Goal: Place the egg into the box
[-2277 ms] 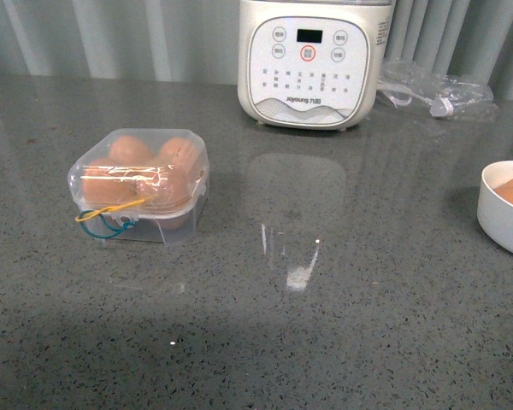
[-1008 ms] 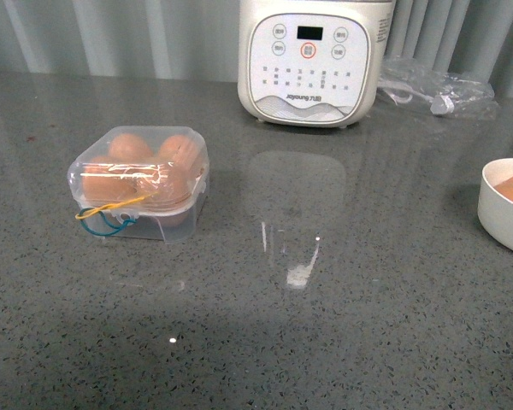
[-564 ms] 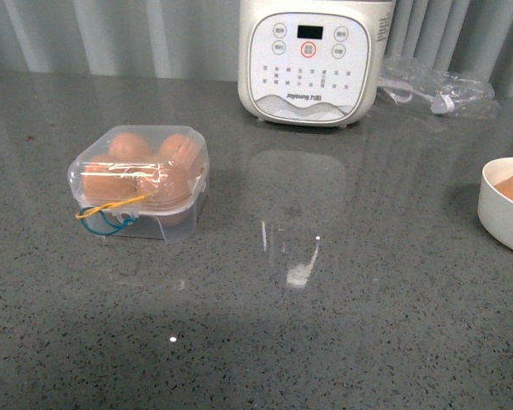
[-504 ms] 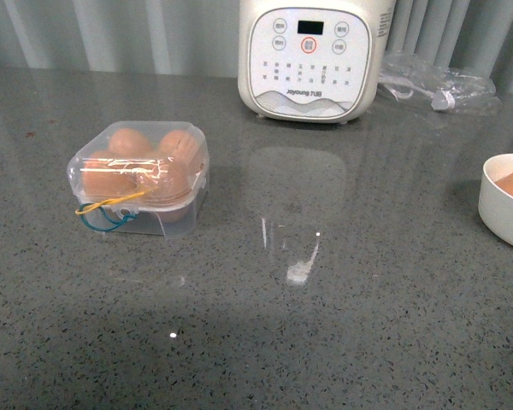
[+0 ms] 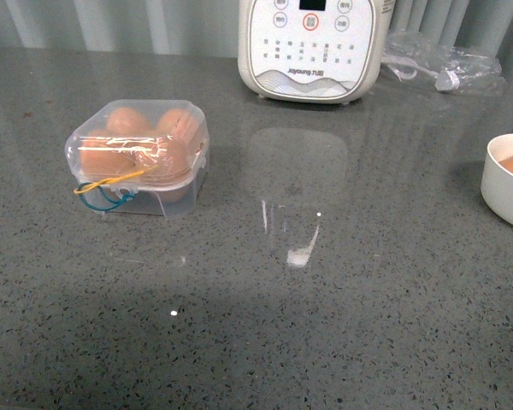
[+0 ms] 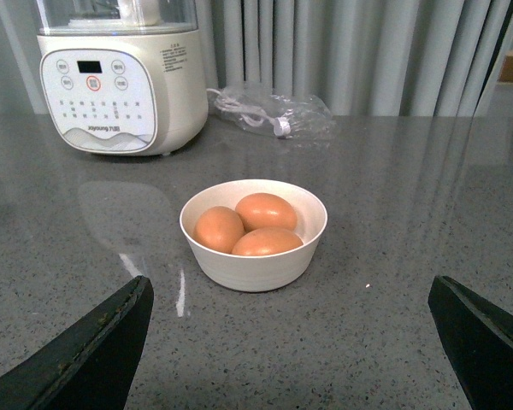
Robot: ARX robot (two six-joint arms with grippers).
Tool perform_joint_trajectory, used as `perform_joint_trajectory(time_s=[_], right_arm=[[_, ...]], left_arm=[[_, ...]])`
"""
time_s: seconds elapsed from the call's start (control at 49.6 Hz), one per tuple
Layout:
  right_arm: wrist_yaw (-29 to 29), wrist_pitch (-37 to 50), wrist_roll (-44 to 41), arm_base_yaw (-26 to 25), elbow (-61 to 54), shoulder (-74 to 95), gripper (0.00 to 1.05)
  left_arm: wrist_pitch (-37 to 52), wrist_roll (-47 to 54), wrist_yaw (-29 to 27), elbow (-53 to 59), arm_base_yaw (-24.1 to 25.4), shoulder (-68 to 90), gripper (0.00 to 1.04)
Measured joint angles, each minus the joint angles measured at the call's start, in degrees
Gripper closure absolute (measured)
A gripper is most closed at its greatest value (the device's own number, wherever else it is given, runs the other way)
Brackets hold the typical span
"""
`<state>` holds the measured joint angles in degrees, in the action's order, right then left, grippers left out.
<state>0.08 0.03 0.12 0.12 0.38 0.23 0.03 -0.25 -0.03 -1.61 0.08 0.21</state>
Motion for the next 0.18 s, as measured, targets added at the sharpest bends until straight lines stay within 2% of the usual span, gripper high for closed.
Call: perform_joint_trajectory(time_s=[0.181], right_arm=[[0.0,0.0,0.0,0.0,0.0,0.0,0.07]], left_arm=[[0.0,0.0,0.0,0.0,0.0,0.0,0.07]])
